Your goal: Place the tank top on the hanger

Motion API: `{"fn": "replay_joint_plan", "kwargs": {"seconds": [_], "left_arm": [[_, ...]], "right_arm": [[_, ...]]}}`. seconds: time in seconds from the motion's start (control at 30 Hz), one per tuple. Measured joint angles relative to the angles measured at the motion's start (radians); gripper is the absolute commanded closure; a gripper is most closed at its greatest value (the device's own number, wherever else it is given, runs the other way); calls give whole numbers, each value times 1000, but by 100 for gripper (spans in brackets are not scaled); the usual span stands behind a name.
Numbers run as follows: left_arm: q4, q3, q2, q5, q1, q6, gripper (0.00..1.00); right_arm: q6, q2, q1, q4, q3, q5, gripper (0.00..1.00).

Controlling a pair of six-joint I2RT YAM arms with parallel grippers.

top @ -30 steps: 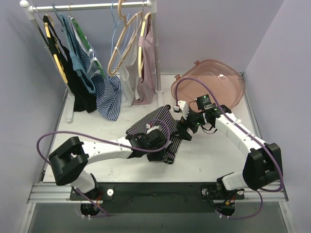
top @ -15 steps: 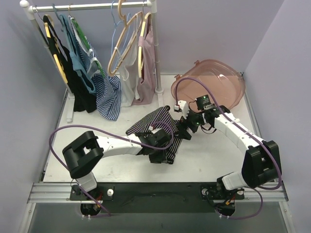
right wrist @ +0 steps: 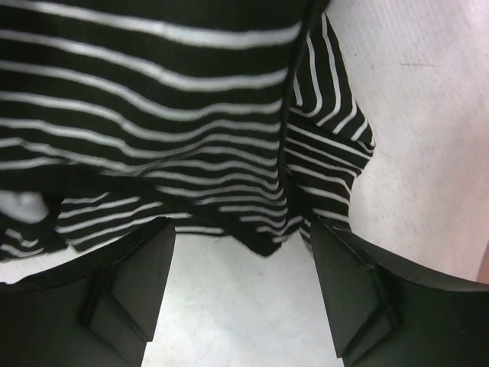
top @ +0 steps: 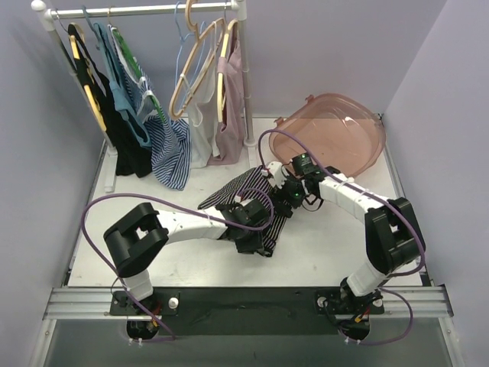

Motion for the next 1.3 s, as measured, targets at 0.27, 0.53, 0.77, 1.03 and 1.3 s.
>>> {"fn": "replay_joint_plan", "kwargs": {"seconds": [0.27,0.53,0.77,1.03,1.3], "left_arm": [[11,-12,0,-8,12,6,83],[60,-114,-83,-10,32,7,90],[59,-189,-290,-16,99,47,97],[20,-176,-564,-11,132,161,100],[-102,93,-723,46,143,351,100]], "right_arm": [[51,103,15,54,29,105,81],[118,105,10,71,87,182,100],[141,21,-30,-89,248,132,100],[45,-134,-32,-427,558,23,100],[14,-286,-17,-578,797,38,100]]}}
